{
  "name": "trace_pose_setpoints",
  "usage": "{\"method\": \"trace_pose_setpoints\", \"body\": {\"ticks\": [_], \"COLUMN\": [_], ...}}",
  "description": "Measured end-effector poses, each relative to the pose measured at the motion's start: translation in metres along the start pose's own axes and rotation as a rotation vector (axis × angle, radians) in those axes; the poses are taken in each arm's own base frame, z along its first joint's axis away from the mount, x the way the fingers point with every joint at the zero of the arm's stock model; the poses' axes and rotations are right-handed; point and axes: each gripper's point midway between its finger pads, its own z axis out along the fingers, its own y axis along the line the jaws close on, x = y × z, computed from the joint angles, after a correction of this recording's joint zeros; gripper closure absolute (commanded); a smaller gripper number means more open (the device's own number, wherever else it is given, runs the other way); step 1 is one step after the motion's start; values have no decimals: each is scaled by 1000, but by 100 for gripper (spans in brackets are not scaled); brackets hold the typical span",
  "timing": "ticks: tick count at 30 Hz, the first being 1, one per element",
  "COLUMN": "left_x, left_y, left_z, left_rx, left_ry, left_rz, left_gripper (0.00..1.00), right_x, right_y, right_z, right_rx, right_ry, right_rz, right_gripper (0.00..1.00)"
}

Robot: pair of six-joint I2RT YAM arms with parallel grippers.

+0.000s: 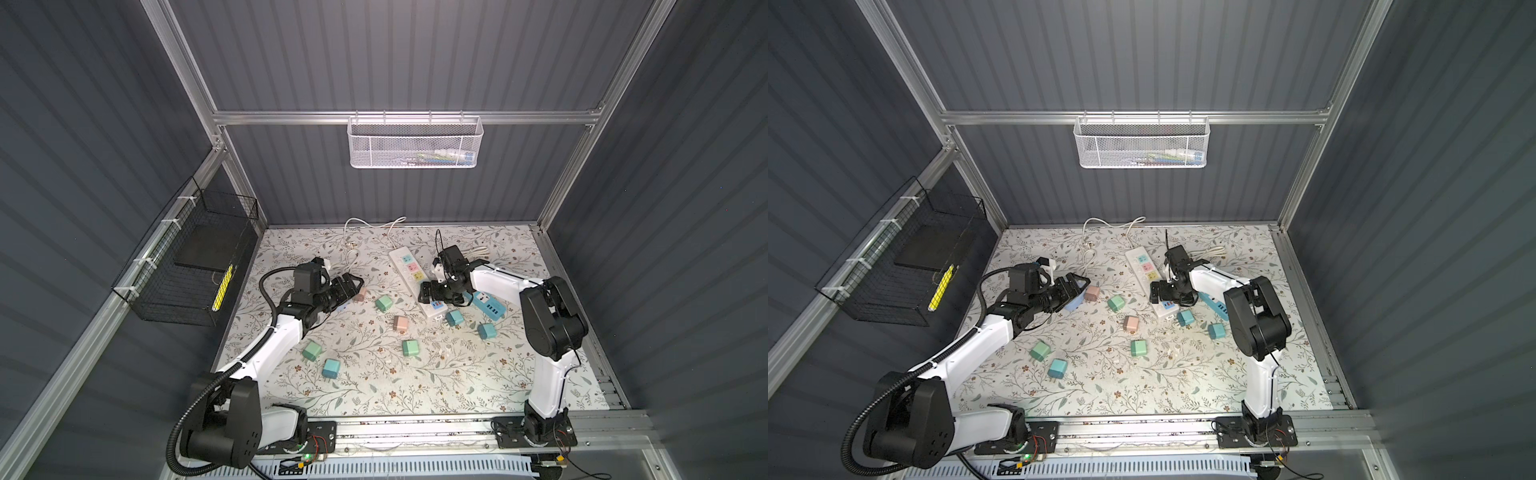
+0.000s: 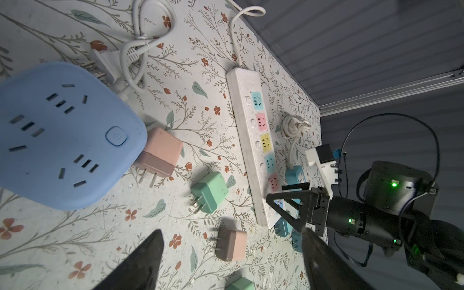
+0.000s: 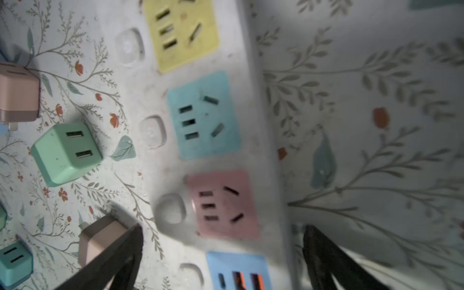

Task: Insert the plug
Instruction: 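Move both grippers forward toward the teal power strip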

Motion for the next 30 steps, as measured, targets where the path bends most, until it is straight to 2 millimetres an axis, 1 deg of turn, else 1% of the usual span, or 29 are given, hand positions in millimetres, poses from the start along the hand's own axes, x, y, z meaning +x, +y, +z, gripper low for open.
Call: {"method": "trace_pose_setpoints", "body": {"ticks": [3,6,8,9,10,11,13,14,15,16,19,21,23,24,27,30], "left_x": [-2,-4,-5,-6,-6,-6,-5,-5,-5,-5,-5,-2,3,7,12,13], "left_y": [-3,-6,-8,-9,-10,-11,-12,-13,-14,-16,-22,-23,-19,-17,-14,-15], "left_z": [-2,-2,-3,-3,-3,-3,-4,-4,-4,-3,-1,4,12,15,21,21], "left_rx": [6,11,17,21,23,26,31,36,44,53,82,95,94,91,86,90], "left_ry": [-6,-6,-7,-7,-7,-6,-2,0,0,-1,2,20,47,65,90,93], "left_rz": [8,14,18,20,21,21,20,19,18,15,13,11,-2,-8,-18,-17], "left_gripper": [13,13,13,13,13,13,13,14,14,14,15,16,16,16,16,16], "right_x": [6,6,2,-2,-7,-14,-29,-36,-41,-45,-48,-45,-40,-38,-32,-15], "right_y": [30,50,51,46,39,28,-1,-23,-41,-66,-128,-163,-181,-184,-182,-176], "right_z": [2,-2,-15,-24,-33,-46,-71,-83,-91,-100,-110,-107,-100,-96,-82,-67], "right_rx": [-81,-130,-110,-81,-54,-17,67,119,158,208,280,306,306,291,248,204], "right_ry": [13,2,-29,-55,-79,-112,-177,-207,-223,-237,-240,-228,-209,-196,-170,-135], "right_rz": [-6,-20,-29,-29,-30,-24,3,34,58,98,221,308,361,380,397,425], "right_gripper": [1,1,1,1,1,1,1,1,1,1,1,1,1,1,1,1]}}
